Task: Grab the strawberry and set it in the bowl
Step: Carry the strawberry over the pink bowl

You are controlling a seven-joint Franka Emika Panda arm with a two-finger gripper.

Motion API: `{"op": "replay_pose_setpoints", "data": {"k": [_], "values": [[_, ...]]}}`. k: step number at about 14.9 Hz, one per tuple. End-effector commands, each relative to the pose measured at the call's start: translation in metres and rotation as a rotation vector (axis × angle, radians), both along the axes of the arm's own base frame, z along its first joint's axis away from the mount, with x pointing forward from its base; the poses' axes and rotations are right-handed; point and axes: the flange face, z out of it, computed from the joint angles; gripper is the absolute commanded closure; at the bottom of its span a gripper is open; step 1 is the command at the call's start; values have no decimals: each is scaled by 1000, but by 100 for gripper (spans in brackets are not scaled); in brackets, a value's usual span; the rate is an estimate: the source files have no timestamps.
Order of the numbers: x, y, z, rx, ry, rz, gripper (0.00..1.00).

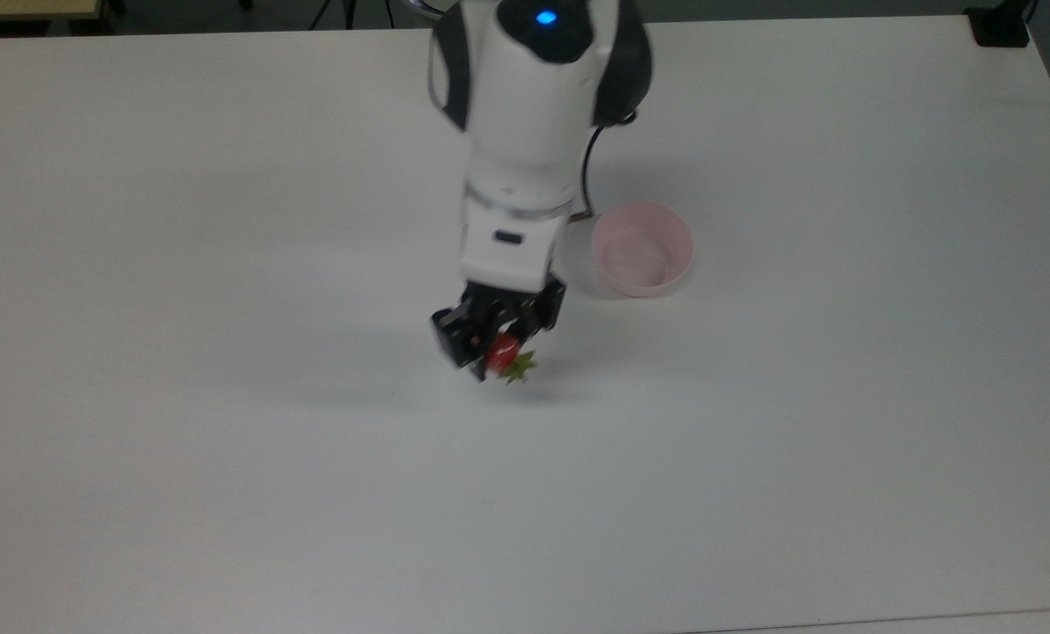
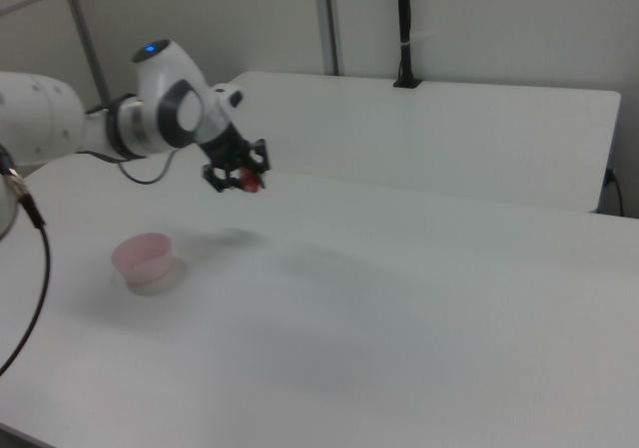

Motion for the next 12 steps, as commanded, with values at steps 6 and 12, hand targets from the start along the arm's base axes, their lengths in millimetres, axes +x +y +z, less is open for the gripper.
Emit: {"op": "replay_pose_setpoints", "data": {"k": [6, 12], "values": [[-85, 96, 1, 34, 316, 15, 62], [-104, 144, -30, 37, 362, -59, 17]]}}
